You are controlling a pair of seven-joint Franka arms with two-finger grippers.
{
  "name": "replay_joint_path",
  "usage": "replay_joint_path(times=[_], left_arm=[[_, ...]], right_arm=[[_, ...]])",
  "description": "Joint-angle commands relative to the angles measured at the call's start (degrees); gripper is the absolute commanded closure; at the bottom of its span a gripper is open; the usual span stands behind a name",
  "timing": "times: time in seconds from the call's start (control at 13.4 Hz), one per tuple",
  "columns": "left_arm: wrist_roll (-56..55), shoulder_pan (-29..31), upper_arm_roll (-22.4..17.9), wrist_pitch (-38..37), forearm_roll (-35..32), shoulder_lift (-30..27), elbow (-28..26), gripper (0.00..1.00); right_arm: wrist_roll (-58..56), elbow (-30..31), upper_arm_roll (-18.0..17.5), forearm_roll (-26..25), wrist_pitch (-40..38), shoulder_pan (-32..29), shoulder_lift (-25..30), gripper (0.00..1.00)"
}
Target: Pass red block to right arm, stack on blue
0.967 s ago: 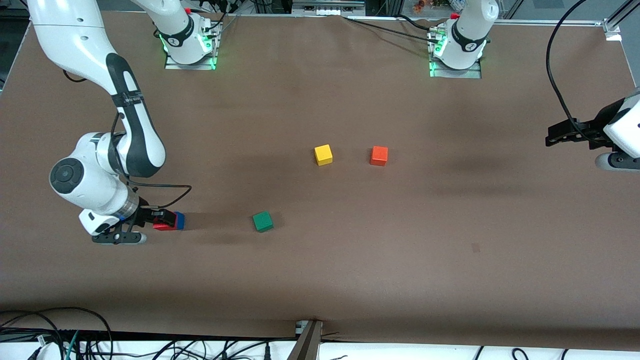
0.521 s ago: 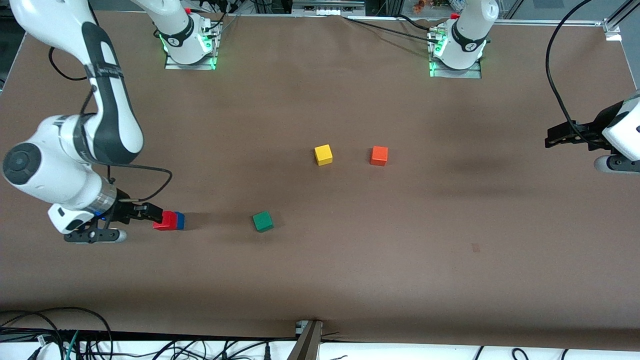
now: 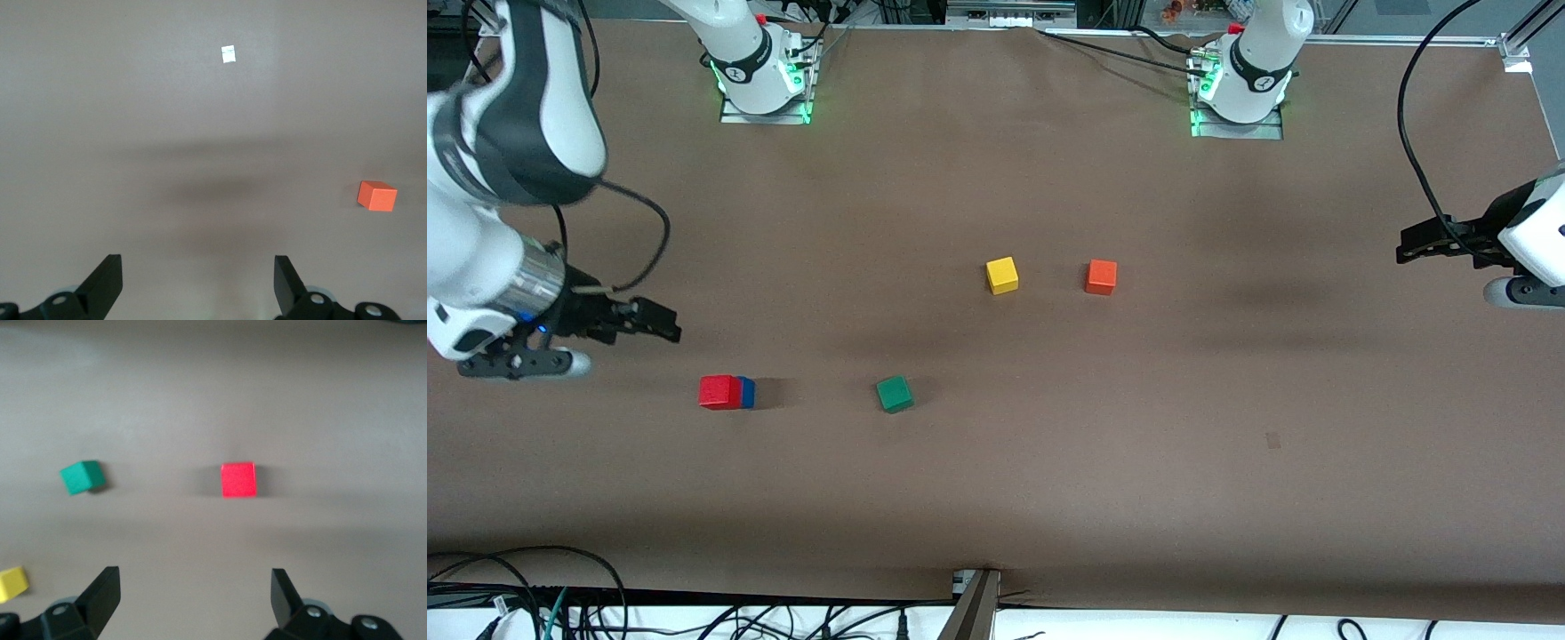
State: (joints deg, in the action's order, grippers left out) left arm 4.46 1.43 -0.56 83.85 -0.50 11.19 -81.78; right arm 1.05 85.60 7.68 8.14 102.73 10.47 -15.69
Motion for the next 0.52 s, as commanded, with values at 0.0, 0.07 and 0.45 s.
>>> replay_joint_path(times=[0.0,0.07,0.45], left_arm=[[-0.41,0.15,0.12,-0.53,-0.47,0.76,1.8,0.0],[-0.41,0.06,0.12,-0.53,-0.47,0.76,1.8,0.0],[-0.41,0.15,0.12,-0.53,-0.47,0.85,1.71,0.0]], right_arm=[[1.41,1.15,-0.47,-3.46,-6.55,-0.01,6.79,0.0],[1.5,1.15,-0.82,-5.75,-8.84,0.16,8.38,0.0],[0.62,0.62,-2.14,-6.12,-12.55,0.25,9.54,0.0]])
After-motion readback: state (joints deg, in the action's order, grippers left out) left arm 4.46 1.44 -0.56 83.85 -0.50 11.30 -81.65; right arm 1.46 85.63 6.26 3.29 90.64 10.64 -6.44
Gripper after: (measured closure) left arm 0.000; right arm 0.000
